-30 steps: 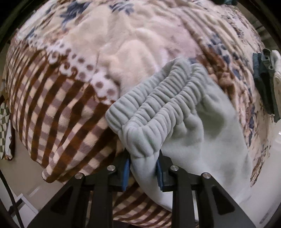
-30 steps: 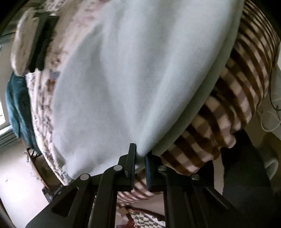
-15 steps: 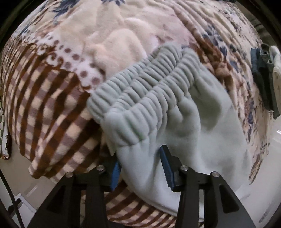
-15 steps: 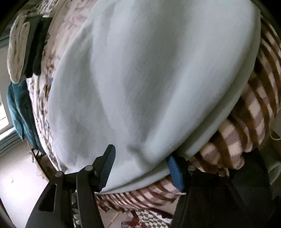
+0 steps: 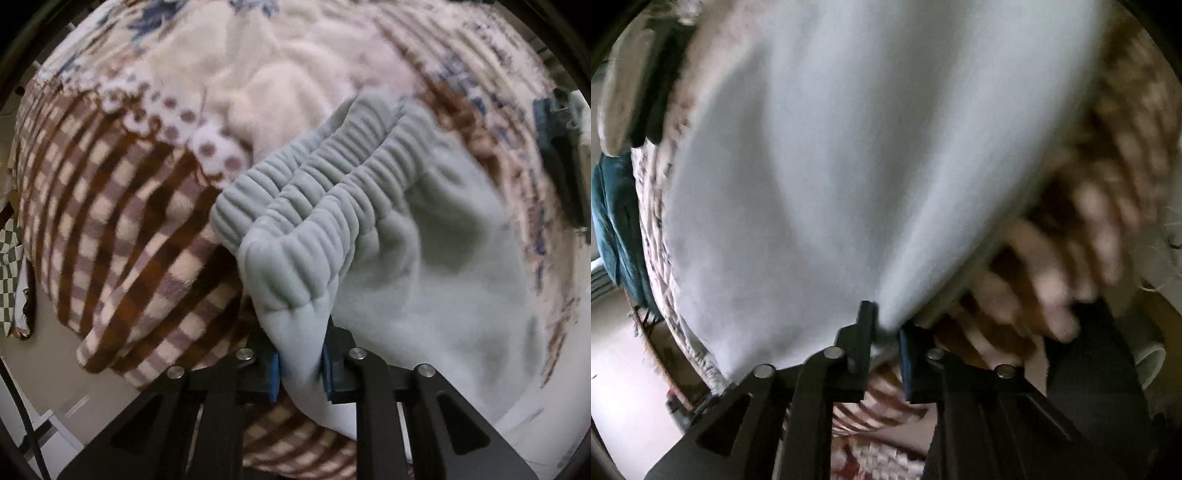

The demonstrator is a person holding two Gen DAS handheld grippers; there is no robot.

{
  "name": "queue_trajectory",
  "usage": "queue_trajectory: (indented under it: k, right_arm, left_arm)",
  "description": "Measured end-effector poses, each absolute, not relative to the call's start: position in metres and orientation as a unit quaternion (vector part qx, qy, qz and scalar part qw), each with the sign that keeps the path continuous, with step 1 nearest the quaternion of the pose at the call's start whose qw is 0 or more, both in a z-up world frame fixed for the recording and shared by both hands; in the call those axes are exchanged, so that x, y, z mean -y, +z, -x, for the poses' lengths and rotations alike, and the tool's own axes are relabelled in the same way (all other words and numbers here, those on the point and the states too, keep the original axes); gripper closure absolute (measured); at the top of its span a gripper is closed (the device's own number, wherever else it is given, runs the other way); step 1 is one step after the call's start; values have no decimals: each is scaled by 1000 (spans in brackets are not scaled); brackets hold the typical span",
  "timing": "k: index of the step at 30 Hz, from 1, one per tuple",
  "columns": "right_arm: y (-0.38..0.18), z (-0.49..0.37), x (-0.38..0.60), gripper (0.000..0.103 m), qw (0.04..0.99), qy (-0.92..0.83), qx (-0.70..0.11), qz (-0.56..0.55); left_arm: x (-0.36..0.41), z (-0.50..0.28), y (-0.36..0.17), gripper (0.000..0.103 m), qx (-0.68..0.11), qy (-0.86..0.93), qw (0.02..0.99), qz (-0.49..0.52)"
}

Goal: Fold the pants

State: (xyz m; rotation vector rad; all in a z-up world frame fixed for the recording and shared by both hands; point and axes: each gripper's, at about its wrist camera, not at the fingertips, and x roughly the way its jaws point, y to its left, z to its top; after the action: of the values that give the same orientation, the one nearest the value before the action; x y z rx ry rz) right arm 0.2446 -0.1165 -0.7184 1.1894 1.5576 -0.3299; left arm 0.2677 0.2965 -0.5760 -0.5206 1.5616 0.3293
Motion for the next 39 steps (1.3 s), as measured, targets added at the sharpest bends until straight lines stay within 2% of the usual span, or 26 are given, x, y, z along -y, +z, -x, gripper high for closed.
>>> queue_trajectory:
  k: [2,4,5,6,11,16,17,18,20,21,22,23,26,31,32,33,35,36,37,38,39]
  right_arm:
    - [-731,-251,127,80,523,-116,-667,-518]
    - [-723,-248,143,60,518,-94,-647,-551]
    - [-713,-245,152,44,528,-95,-641,-549]
    - [-698,-240,164,37,543,-102,-636,-539]
    - [-651,-218,231,36,600,-170,-599,-502]
    - [-669,-218,306,36,601,-239,-557,-521]
    - [-680,-220,317,40,595,-244,-558,-524]
    - [-689,-221,327,60,592,-247,-552,-532]
    - [-699,-225,339,84,586,-251,-558,-531]
    - [-699,-220,338,89,589,-252,-555,-530]
    - [-694,-221,337,93,595,-251,-556,-523]
    - [-685,-220,335,93,607,-251,-559,-506]
    - [-660,-203,337,94,624,-246,-556,-490]
    - [-683,-198,330,93,600,-240,-595,-478]
    - [-695,-203,330,90,586,-232,-607,-484]
    - [-704,-203,330,82,570,-227,-616,-494]
    - [-701,-201,334,75,562,-226,-603,-520]
    - [-695,-201,331,60,566,-215,-598,-526]
    - [-688,-202,324,49,570,-204,-600,-523]
    - [-681,-202,315,36,574,-195,-601,-521]
    - [-676,-203,302,35,576,-177,-603,-523]
  left_arm:
    - [-295,-270,-580,82,-694,145,661,244]
    - [-295,-269,-570,77,-690,146,662,255]
    - [-294,-265,-562,76,-688,146,663,258]
    - [-293,-258,-553,75,-687,146,662,261]
    - [-253,-236,-540,71,-688,129,660,272]
    - [-217,-245,-572,63,-697,141,641,290]
    - [-214,-250,-578,63,-693,153,643,290]
    - [-211,-253,-582,63,-691,162,644,286]
    - [-206,-258,-588,63,-687,179,643,289]
    - [-204,-258,-587,73,-681,187,648,284]
    - [-201,-260,-585,91,-679,195,654,271]
    - [-199,-259,-580,96,-678,197,661,253]
    - [-201,-251,-568,97,-675,203,673,225]
    - [-212,-238,-569,96,-678,204,668,231]
    - [-211,-239,-568,95,-676,200,668,237]
    - [-212,-238,-566,94,-674,200,669,240]
    - [-216,-231,-557,92,-670,188,667,267]
    - [-214,-231,-555,87,-669,183,665,277]
    - [-212,-231,-553,78,-668,179,664,283]
    - [-208,-232,-553,74,-666,171,664,294]
    - [-208,-232,-553,69,-666,168,663,298]
